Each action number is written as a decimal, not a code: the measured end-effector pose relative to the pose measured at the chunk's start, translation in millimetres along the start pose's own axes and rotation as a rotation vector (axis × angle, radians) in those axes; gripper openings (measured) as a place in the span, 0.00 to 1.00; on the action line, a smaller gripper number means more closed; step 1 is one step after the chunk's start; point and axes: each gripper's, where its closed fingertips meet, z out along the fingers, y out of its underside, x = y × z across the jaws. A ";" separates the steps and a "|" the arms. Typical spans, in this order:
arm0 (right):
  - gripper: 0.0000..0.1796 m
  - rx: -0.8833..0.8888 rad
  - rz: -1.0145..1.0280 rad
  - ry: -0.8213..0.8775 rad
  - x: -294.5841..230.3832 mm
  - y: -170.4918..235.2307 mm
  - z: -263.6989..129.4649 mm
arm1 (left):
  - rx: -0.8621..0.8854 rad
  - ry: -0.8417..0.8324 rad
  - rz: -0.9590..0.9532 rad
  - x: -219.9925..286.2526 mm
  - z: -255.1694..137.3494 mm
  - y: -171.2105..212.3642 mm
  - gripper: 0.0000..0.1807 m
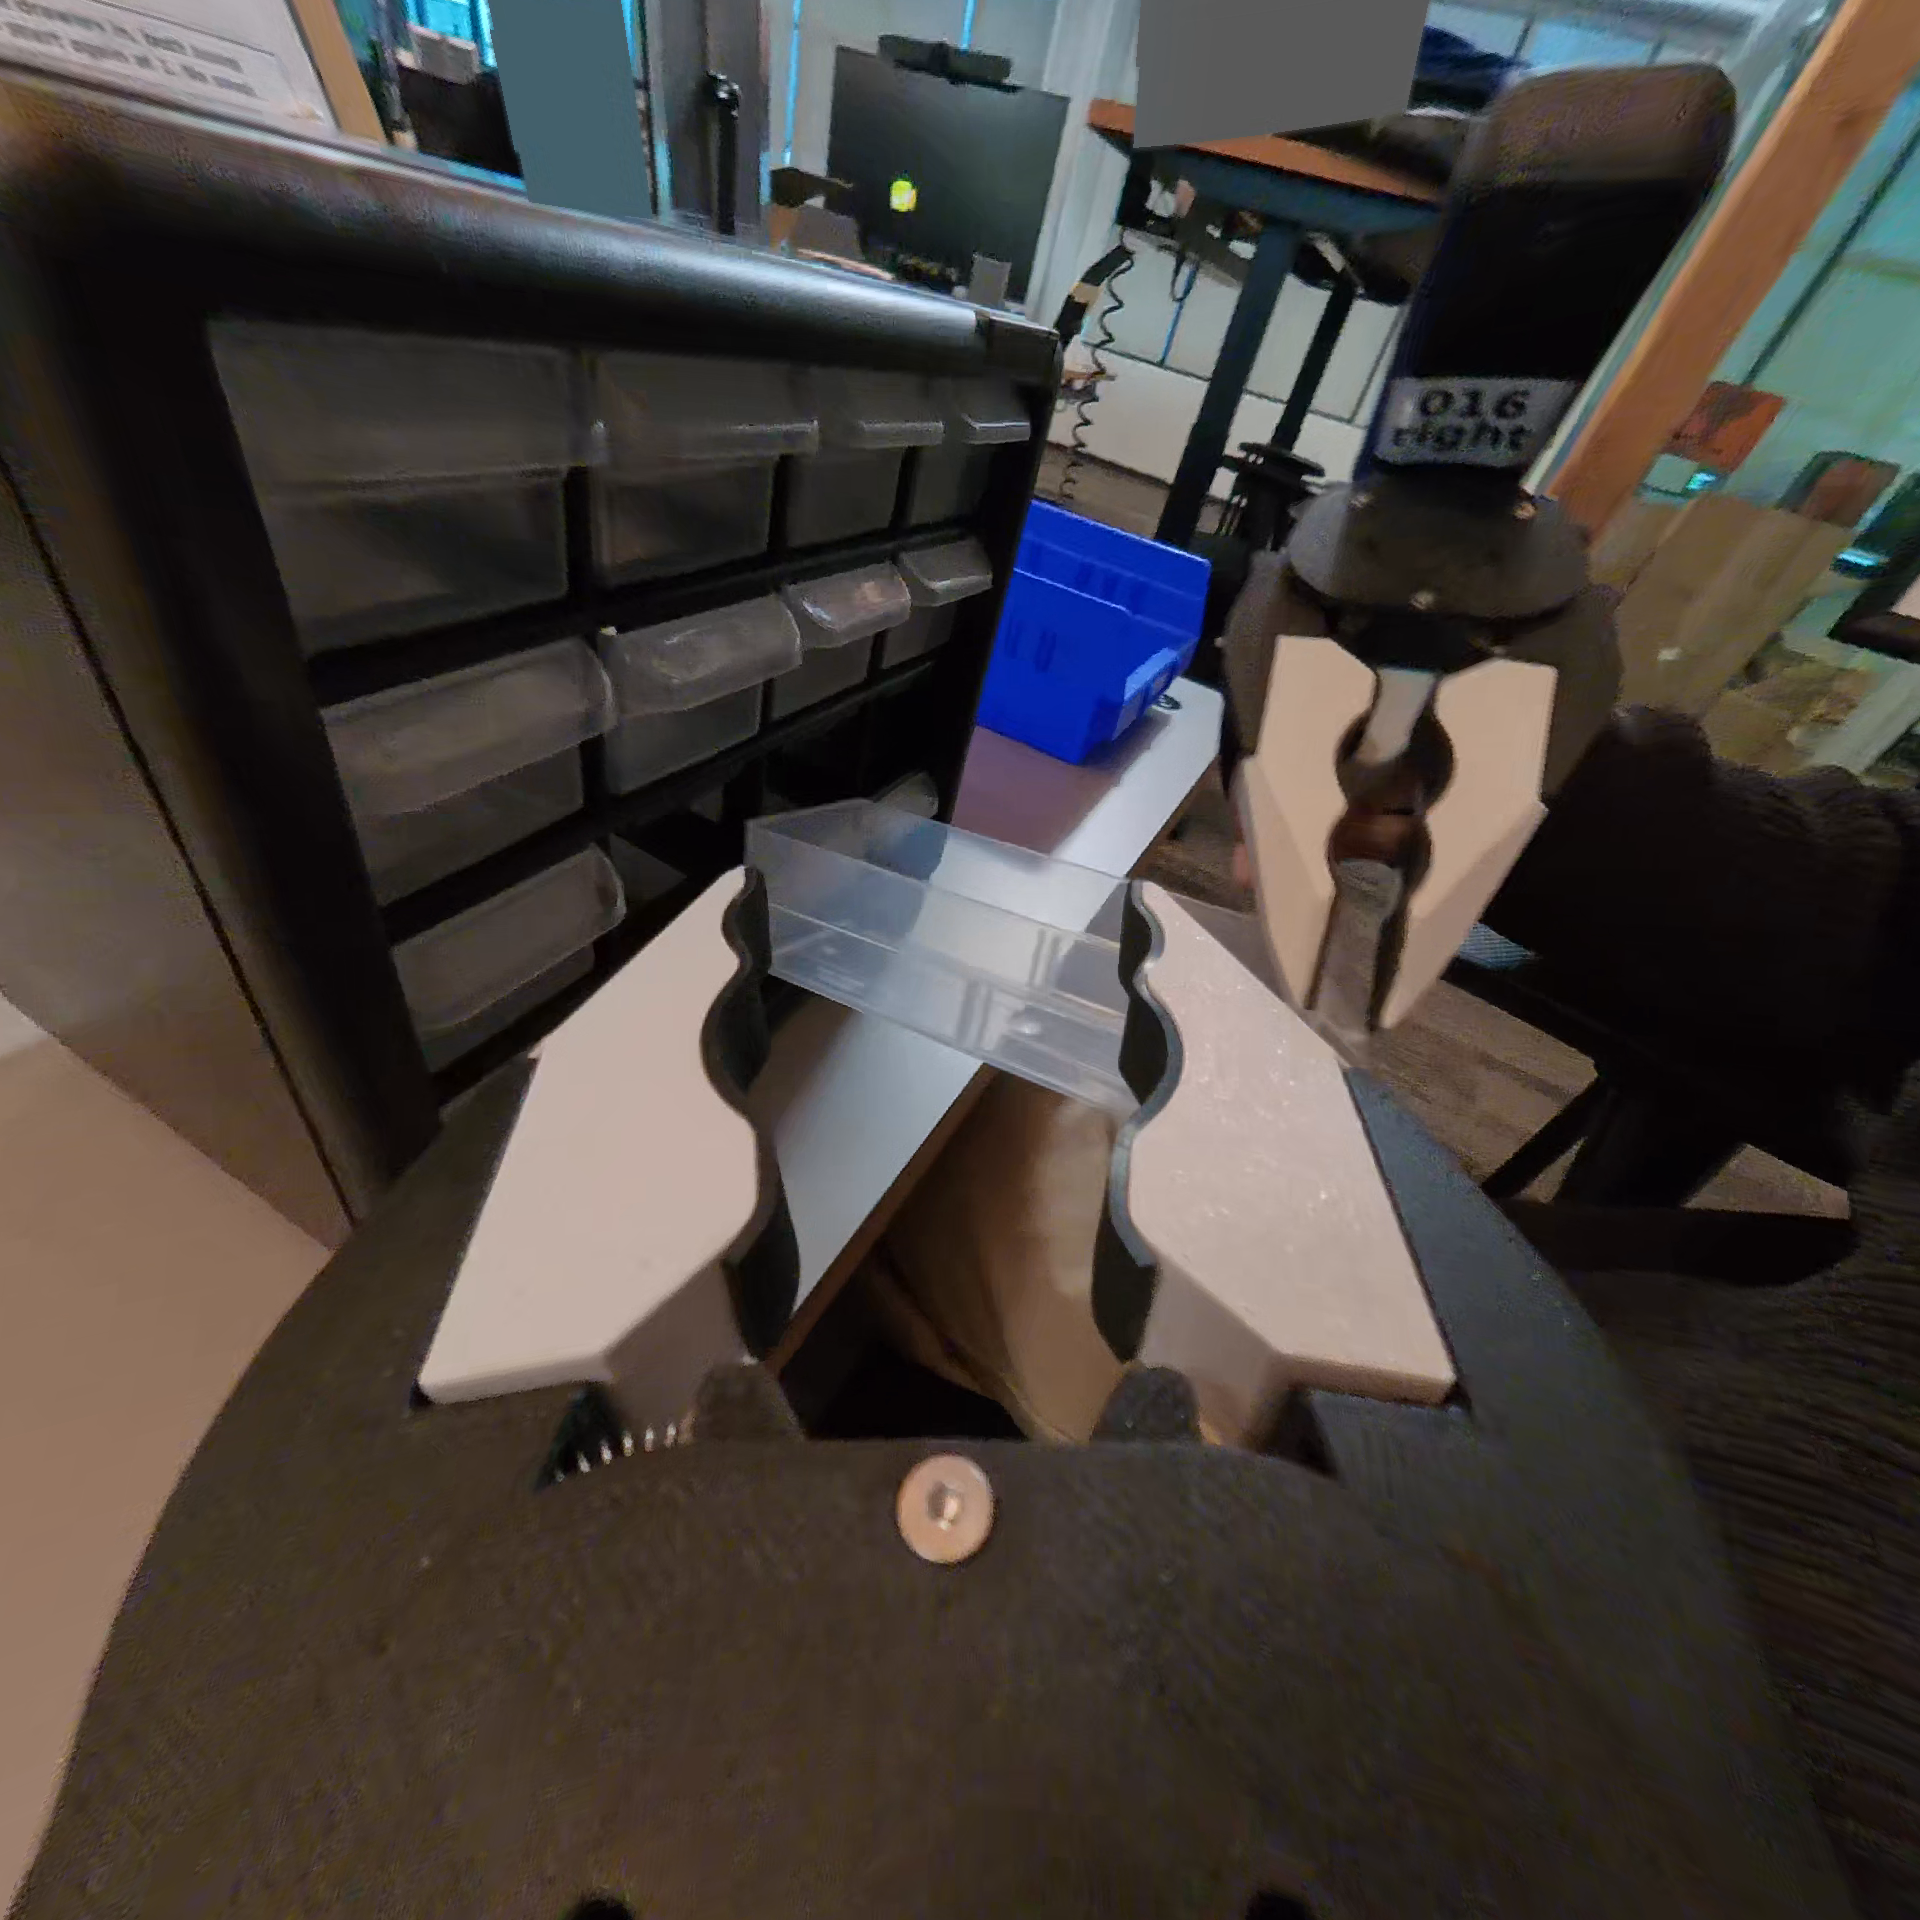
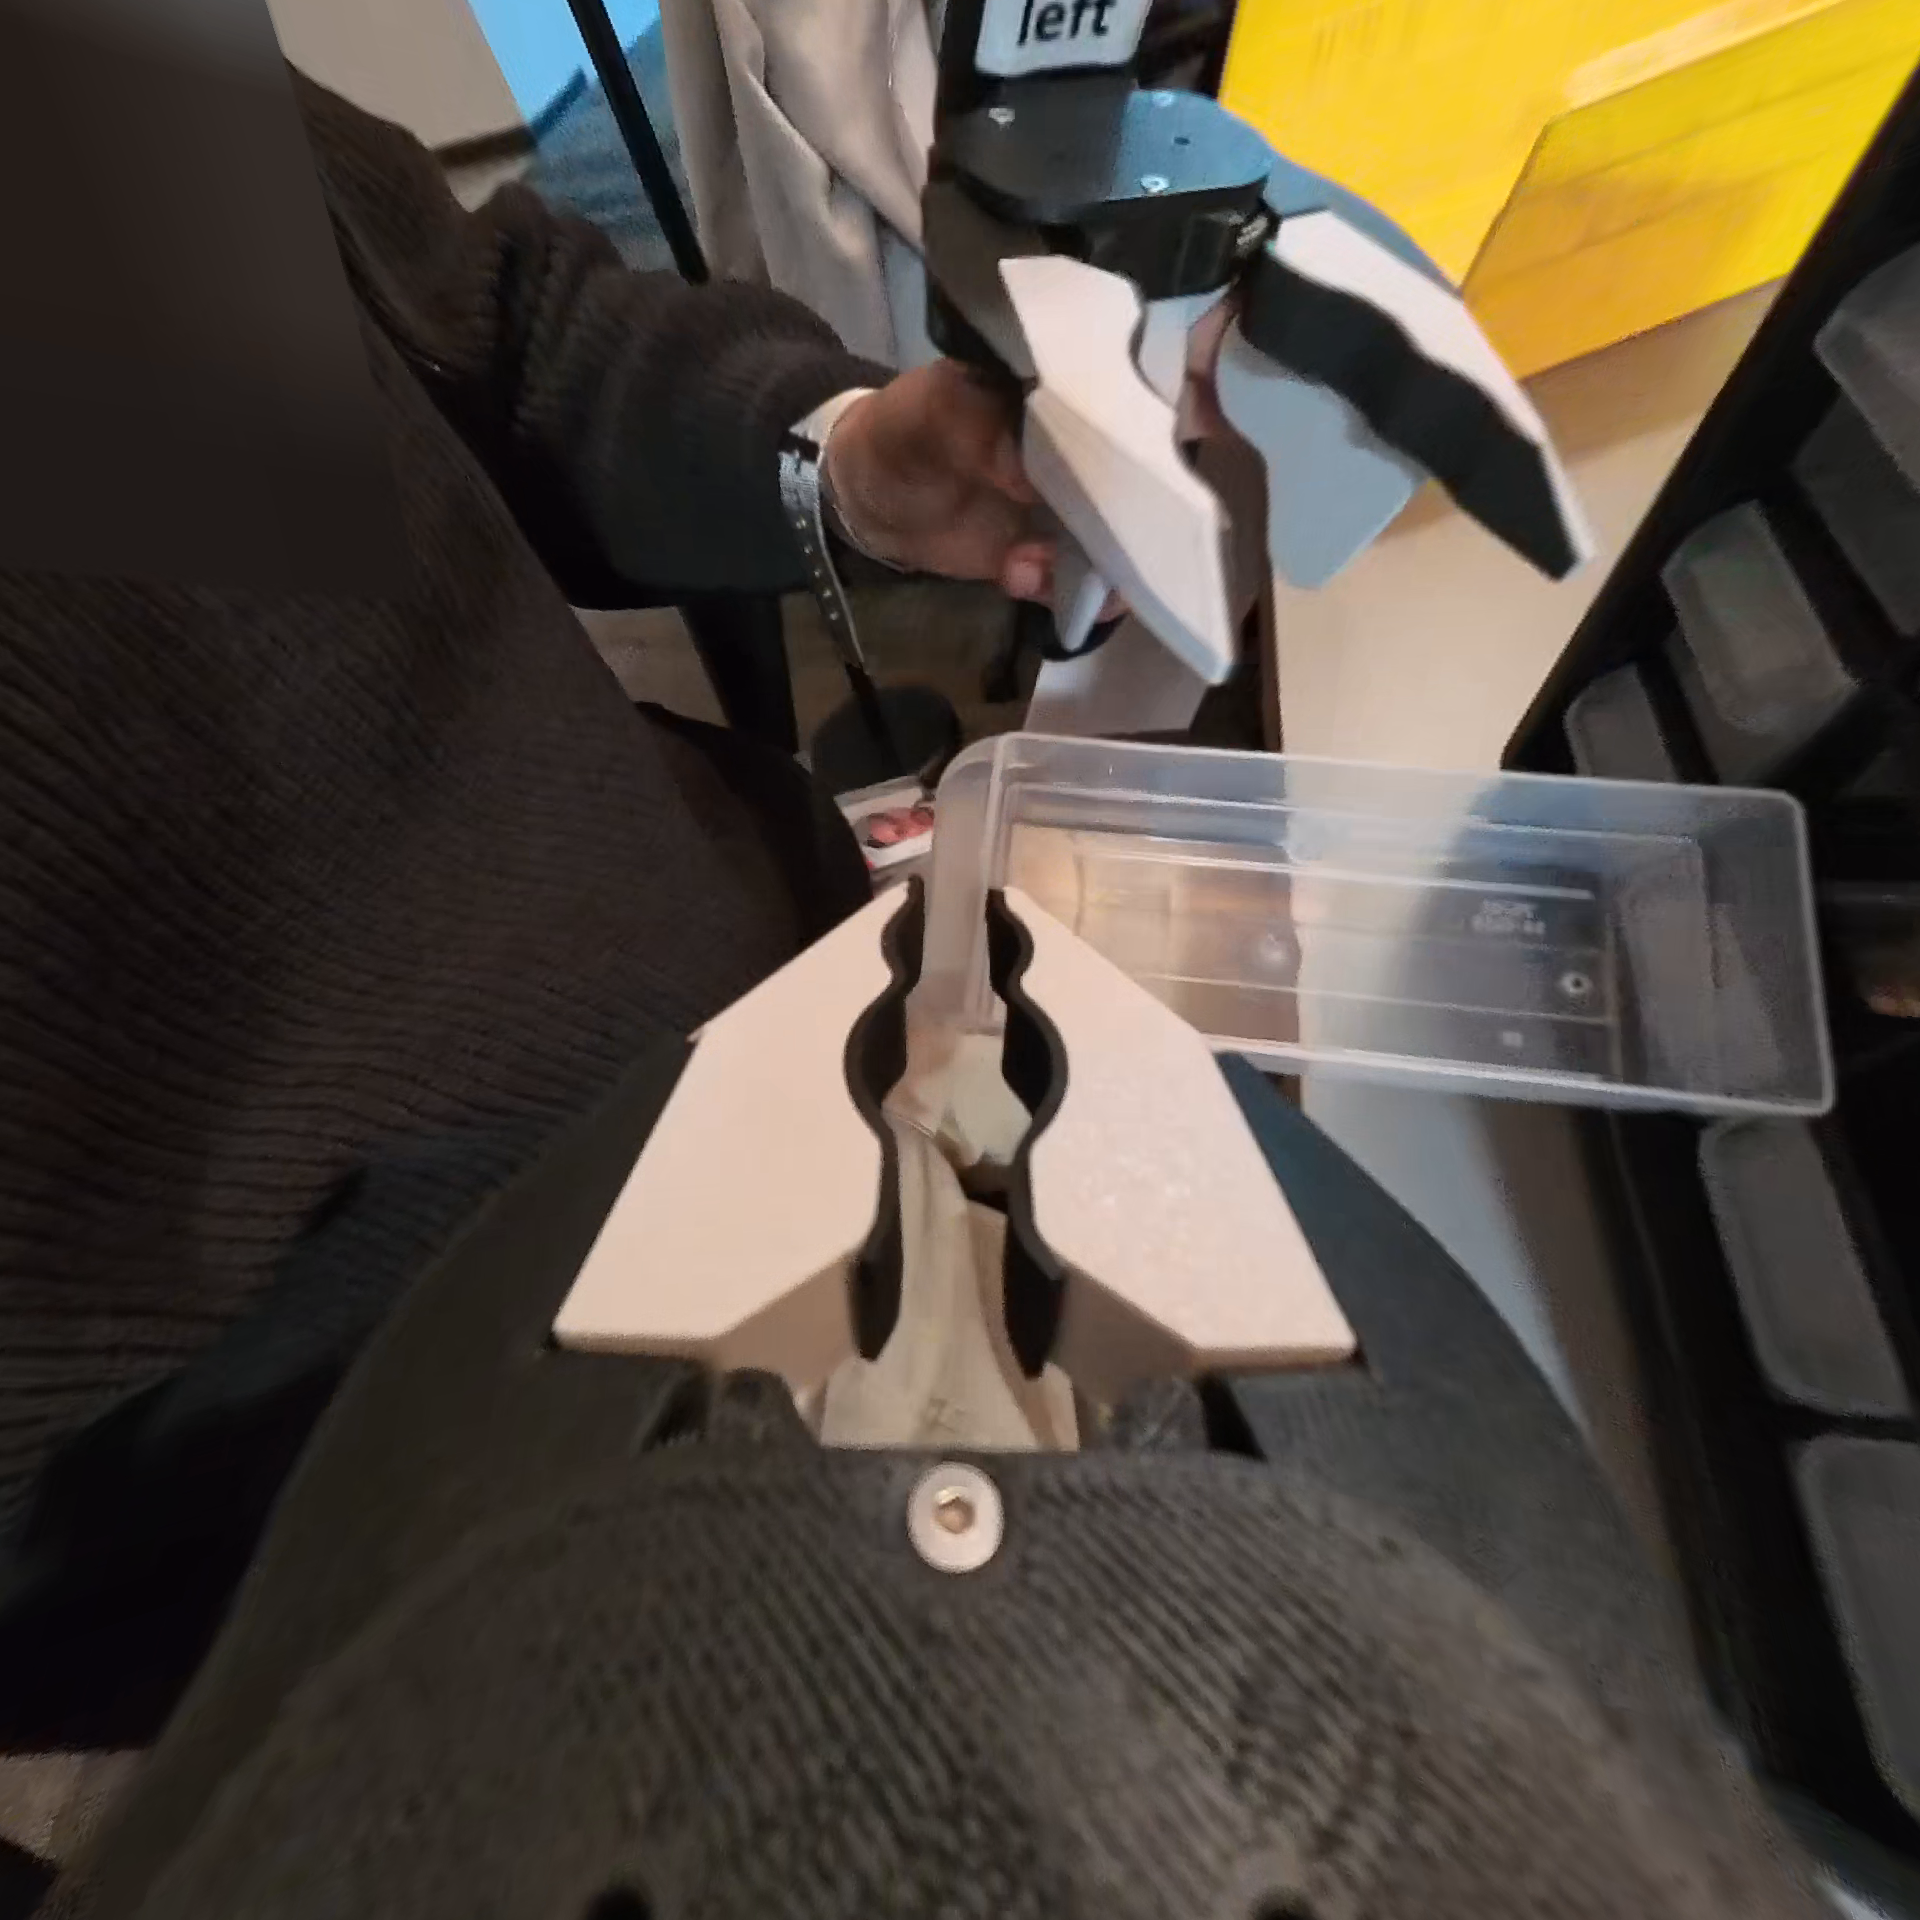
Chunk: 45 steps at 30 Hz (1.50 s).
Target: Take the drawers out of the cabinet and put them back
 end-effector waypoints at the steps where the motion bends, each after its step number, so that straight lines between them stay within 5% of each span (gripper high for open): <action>1: 0.06 -0.023 0.000 -0.003 4.1 -1.0 0.2 | 0.007 0.015 -0.006 0.6 -1.0 1.0 0.36; 14: 0.06 -0.172 -0.001 -0.033 32.1 -12.7 5.4 | -0.023 0.231 -0.100 16.8 1.9 17.5 0.37; 28: 0.06 -0.259 -0.094 0.204 73.6 8.9 14.8 | -0.058 0.205 -0.119 7.1 7.1 28.3 0.38; 32: 0.07 -0.229 -0.138 0.311 82.5 3.2 11.9 | -0.025 0.160 -0.107 -0.4 3.5 22.2 0.38; 37: 0.23 -0.122 -0.230 0.471 85.1 -9.6 -2.0 | 0.037 0.084 -0.109 -14.4 -4.1 10.6 0.39; 42: 0.13 0.192 -0.179 0.346 54.5 -18.8 3.2 | 0.115 -0.051 -0.089 -38.3 -17.0 -3.3 0.49; 45: 0.12 0.242 -0.086 0.303 56.5 -4.1 12.5 | 0.128 -0.086 -0.097 -44.6 -20.6 -5.5 0.44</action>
